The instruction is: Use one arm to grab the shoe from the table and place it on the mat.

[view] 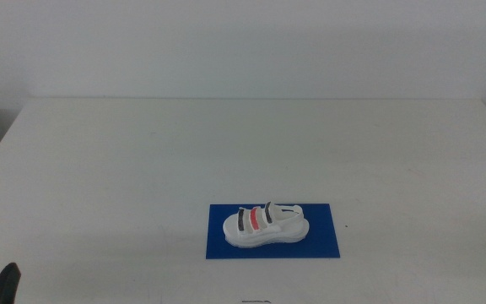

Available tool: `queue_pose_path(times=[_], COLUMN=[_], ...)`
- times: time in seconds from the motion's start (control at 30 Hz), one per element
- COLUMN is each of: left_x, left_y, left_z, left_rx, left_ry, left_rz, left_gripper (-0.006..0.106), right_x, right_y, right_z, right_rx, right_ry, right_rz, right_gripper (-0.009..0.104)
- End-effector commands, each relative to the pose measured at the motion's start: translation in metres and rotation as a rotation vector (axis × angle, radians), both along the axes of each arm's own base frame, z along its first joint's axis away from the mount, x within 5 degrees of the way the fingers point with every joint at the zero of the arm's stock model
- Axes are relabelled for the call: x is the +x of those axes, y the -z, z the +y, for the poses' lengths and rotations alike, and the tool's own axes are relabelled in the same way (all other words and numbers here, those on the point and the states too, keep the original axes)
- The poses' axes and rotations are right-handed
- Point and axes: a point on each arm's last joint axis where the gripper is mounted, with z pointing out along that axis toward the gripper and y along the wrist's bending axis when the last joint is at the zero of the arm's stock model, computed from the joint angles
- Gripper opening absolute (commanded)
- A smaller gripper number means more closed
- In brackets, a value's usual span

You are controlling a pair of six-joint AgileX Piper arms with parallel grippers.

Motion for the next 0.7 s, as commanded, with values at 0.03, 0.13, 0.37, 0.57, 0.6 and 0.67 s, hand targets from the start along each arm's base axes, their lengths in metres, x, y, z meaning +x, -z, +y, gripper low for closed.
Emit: queue_pose_path(times=[0.03,0.13,0.37,0.57,0.6,0.67], left_x=[-0.001,-0.001,-0.001,-0.001,-0.001,-0.001], left_y=[-0.010,-0.010,-0.010,-0.010,-0.010,-0.010], left_z=[0.000,0.000,0.000,0.000,0.000,0.000], left_rx=[-0.027,-0.027,-0.027,-0.027,-0.027,-0.027], left_ry=[0.002,0.002,0.002,0.002,0.002,0.002], left_rz=[-0.104,-0.104,-0.104,-0.104,-0.104,-0.104], left_gripper=[0.094,0.094,0.094,0.094,0.094,0.094], right_x=[-0.001,0.002,0.007,0.007,0.007,0.007], right_y=[-0.010,0.000,0.036,0.035,0.035,0.035], right_z=[-0.001,-0.002,-0.001,-0.003,-0.003,-0.003], right_rx=[0.047,-0.015,-0.053,-0.152,-0.155,-0.155], right_ry=[0.015,0.025,0.026,0.037,0.037,0.037], right_rz=[-0.072,-0.058,0.059,0.038,0.037,0.037], right_gripper=[0.076,0.076,0.076,0.076,0.076,0.076])
